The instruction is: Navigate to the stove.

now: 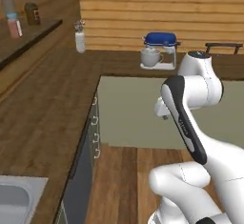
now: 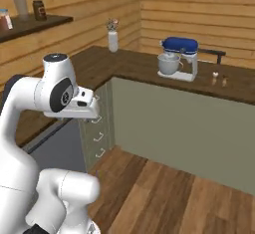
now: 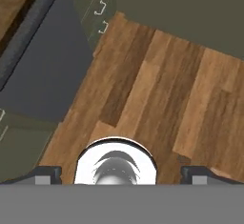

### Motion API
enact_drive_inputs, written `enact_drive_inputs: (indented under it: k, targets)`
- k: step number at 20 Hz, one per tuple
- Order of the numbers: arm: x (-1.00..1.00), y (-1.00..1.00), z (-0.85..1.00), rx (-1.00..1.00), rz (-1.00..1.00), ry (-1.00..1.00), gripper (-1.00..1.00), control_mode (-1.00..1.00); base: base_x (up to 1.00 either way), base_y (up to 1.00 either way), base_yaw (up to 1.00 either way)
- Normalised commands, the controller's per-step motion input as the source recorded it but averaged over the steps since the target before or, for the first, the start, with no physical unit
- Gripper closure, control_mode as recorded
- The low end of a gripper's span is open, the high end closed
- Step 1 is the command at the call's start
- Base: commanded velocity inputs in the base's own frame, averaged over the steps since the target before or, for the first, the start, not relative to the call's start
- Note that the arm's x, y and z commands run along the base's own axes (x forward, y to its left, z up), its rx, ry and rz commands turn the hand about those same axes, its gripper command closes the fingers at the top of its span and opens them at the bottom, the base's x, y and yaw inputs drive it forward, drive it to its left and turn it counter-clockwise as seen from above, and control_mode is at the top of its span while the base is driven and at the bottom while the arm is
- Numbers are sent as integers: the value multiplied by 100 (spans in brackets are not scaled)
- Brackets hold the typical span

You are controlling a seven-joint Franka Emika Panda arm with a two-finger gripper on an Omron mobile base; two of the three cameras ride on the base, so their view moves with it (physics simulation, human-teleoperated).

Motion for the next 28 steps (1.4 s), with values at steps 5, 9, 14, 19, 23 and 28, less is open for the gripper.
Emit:
enact_drive_inputs:
  k: [5, 9, 14, 19, 23, 28]
  targets:
    - [0, 0, 0, 0, 0, 0, -100, 100, 1, -10, -76]
    - [0, 0, 0, 0, 0, 0, -100, 100, 12, -13, -76]
    - [0, 0, 0, 0, 0, 0, -100, 100, 34, -32, -70]
    - [0, 0, 0, 0, 0, 0, -100, 100, 56, -72, -53]
    - [0, 0, 0, 0, 0, 0, -100, 100, 68, -93, -46]
    - [0, 0, 0, 0, 0, 0, -100, 100, 56, -92, -56]
